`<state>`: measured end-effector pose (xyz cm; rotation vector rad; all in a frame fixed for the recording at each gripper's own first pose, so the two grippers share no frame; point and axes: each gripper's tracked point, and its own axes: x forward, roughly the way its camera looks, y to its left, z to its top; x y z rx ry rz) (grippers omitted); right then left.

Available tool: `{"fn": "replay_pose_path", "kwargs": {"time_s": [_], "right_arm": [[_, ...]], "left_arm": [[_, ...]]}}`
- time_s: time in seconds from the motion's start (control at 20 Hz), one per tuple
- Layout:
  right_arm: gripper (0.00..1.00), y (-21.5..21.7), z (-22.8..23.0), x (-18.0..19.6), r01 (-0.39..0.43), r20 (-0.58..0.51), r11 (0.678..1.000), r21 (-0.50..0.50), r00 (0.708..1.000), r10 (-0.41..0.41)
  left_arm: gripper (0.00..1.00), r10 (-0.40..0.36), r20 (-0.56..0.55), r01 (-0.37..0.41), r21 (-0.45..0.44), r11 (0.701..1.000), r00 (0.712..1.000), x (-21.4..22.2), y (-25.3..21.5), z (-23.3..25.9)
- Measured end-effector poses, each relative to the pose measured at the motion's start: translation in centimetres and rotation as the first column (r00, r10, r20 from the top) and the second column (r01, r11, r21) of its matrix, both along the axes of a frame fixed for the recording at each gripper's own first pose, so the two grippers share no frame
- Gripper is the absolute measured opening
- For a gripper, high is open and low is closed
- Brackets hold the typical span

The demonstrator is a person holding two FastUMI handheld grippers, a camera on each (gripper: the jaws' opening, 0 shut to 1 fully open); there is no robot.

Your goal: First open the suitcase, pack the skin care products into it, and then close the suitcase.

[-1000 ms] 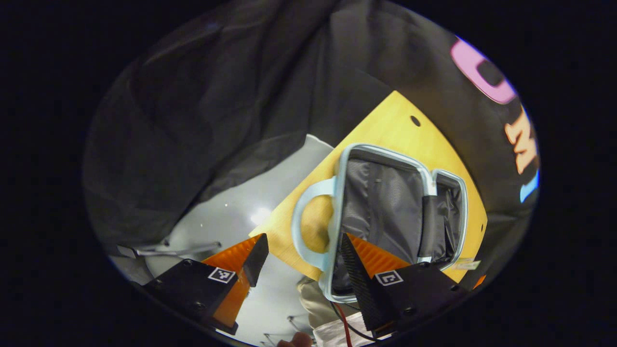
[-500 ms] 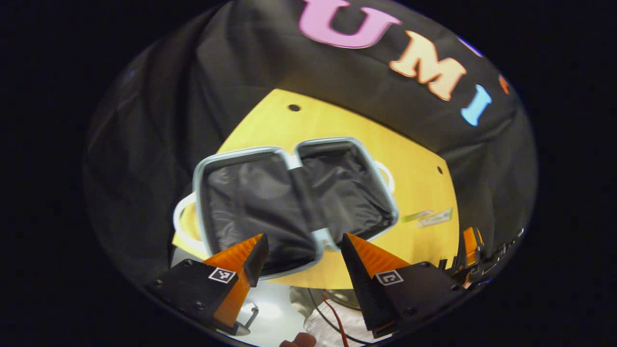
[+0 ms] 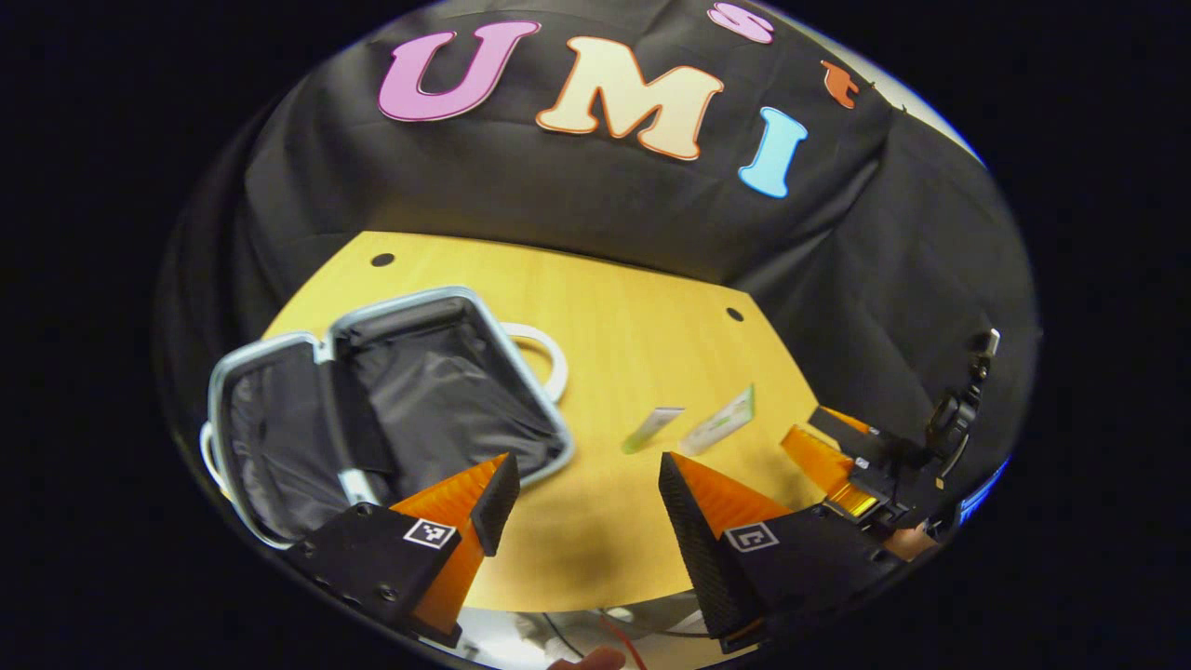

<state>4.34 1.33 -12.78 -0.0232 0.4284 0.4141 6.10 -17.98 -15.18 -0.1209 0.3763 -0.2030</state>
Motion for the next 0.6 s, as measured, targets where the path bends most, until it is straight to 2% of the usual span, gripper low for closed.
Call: {"fn": "replay_pose_path", "kwargs": {"time_s": [0.05, 0.1, 0.15, 0.25, 0.45, 0.6], "right_arm": [[0.95, 0.0, -0.6, 0.4, -0.029, -0.014, 1.000, -0.001, 0.999, 0.029], [0.98, 0.0, -1.4, 0.7, -0.059, -0.034, 0.998, -0.004, 0.998, 0.059], [0.98, 0.1, -2.3, 1.1, -0.088, -0.053, 0.996, -0.009, 0.995, 0.087], [0.98, 0.4, -4.3, 1.5, -0.151, -0.094, 0.988, -0.021, 0.984, 0.148], [0.98, 0.9, -8.1, 3.4, -0.249, -0.129, 0.967, -0.046, 0.962, 0.241], [0.98, 1.3, -10.9, 4.7, -0.282, -0.141, 0.959, -0.037, 0.951, 0.275]], "left_arm": [[0.88, 0.008, 0.000, -0.008, 0.002, 1.000, 1.000, 0.3, -1.5, -1.2], [0.84, 0.023, -0.007, -0.023, 0.002, 1.000, 1.000, 0.6, -2.6, -2.4], [0.89, 0.031, -0.009, -0.031, -0.003, 1.000, 0.999, 1.0, -3.8, -3.5], [0.89, 0.042, -0.014, -0.042, -0.027, 0.999, 0.999, 2.7, -5.9, -5.0], [0.89, 0.124, 0.013, -0.123, -0.033, 0.992, 0.992, 7.3, -6.3, -7.7], [0.89, 0.137, 0.061, -0.130, -0.098, 0.987, 0.989, 10.3, -7.1, -8.6]]}}
